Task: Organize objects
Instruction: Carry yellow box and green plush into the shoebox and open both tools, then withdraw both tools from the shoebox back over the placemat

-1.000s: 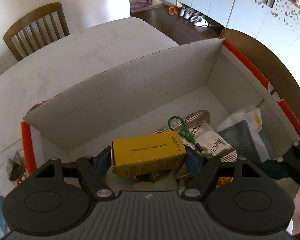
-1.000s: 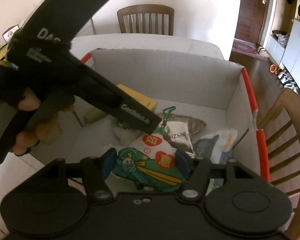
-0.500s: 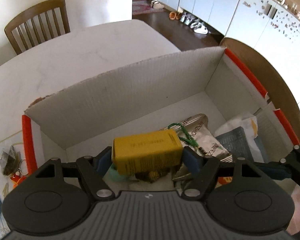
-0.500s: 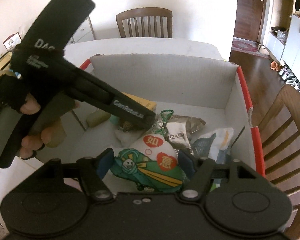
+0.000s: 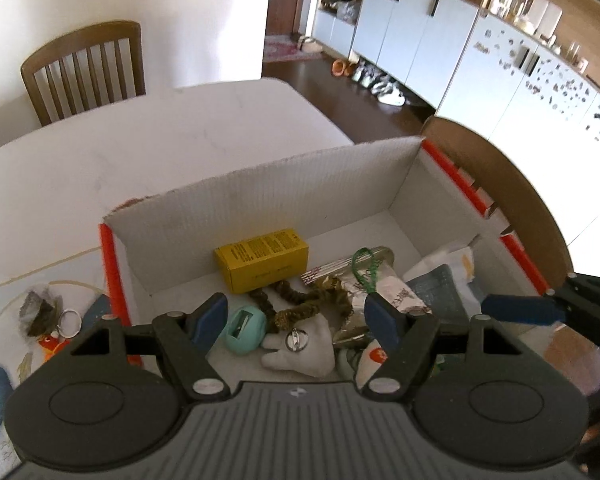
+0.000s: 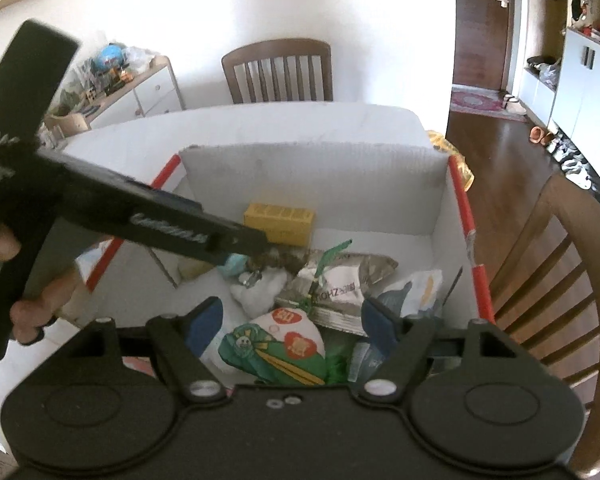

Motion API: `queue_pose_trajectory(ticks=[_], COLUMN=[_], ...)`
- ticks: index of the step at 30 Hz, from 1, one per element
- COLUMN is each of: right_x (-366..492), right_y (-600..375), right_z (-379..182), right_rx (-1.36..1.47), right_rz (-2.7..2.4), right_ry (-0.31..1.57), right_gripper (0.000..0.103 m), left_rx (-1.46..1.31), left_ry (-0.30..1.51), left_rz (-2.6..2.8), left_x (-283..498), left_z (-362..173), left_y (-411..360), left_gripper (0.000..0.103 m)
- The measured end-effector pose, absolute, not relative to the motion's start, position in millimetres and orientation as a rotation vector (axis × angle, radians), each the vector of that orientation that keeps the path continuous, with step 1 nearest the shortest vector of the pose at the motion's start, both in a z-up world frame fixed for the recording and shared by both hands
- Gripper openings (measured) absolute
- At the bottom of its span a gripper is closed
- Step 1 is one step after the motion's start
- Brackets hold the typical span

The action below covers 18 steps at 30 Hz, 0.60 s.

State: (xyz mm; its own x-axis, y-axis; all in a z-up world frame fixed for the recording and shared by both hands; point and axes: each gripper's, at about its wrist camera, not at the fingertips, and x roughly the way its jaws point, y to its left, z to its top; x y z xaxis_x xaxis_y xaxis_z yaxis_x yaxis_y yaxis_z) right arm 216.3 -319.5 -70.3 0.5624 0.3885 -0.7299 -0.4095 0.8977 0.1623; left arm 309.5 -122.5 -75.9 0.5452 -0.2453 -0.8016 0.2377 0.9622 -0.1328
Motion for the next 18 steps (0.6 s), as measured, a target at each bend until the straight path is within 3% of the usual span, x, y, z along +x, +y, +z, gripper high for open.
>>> queue_pose_trajectory(ticks=[18], right_x=[182.4], right_y=[-299.7], right_z=[-28.2], right_rx=[0.059], right_rz=[0.417], right_ry=[0.751], right_gripper=[0.084], left_rx=[-0.009], left_ry=[0.779], left_rz=[-0.310], left_x=[250.9], left_z=[-20.3], left_y=[-70.7], left_gripper=[0.075])
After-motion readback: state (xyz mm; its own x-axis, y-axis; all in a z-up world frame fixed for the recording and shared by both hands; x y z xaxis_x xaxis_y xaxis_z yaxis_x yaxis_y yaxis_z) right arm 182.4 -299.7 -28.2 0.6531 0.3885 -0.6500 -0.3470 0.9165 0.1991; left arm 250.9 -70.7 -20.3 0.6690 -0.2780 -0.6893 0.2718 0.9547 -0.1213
